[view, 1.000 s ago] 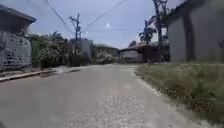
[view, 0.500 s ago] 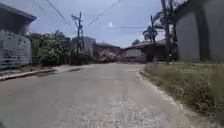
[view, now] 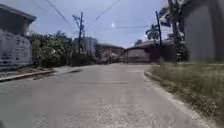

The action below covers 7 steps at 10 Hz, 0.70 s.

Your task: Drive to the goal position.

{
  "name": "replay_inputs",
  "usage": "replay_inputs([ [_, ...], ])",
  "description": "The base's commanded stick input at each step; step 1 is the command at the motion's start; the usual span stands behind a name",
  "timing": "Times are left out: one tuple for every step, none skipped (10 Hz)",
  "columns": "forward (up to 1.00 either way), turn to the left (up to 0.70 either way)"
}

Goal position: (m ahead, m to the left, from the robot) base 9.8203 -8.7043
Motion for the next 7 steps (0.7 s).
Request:
replay_inputs([
  [1.0,-0.39],
  [1.0,-0.32],
  [1.0,-0.02],
  [1.0,0.01],
  [1.0,0.01],
  [1.0,0.01],
  [1.0,0.01],
])
